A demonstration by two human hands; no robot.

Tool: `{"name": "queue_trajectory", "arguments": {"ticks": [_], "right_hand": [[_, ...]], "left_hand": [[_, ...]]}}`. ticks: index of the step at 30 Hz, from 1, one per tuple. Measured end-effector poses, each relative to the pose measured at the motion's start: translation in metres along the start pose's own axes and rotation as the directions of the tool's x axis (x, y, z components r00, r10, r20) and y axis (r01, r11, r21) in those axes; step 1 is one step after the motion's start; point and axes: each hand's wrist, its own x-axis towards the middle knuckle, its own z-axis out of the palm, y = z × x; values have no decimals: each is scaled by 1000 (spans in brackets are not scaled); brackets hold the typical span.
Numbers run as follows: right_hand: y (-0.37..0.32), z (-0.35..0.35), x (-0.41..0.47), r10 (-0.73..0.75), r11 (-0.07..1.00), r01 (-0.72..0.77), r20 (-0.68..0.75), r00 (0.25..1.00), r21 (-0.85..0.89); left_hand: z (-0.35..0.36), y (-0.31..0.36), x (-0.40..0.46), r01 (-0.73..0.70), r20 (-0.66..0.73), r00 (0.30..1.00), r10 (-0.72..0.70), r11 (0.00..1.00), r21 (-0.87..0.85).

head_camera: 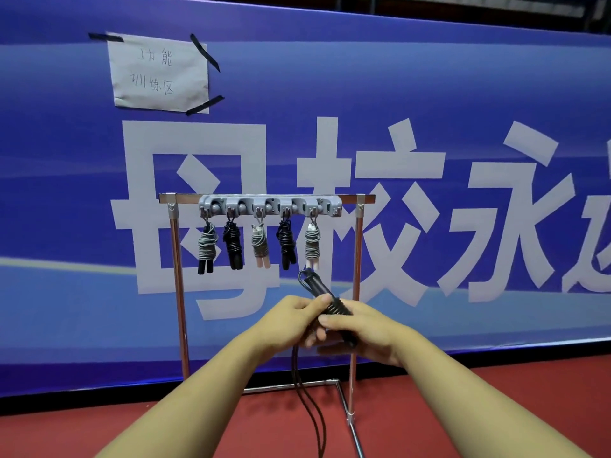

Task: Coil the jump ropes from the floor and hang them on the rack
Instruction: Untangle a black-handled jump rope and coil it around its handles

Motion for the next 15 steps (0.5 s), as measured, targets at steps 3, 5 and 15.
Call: {"name": "queue_trajectory", "arguments": {"ticks": [3, 5, 15], "right_hand": [[2, 2, 4, -64, 998, 63, -44, 997, -18], [2, 4, 7, -101, 990, 87, -125, 987, -112], [7, 8, 11, -101, 984, 60, -250, 963, -169]], "left_hand": [[-2, 3, 2, 67, -57, 996, -68, 997, -31], [-3, 4, 4, 118, -91, 989, -118, 993, -15], [-5, 8, 7, 172, -127, 980, -156, 977, 124]]}}
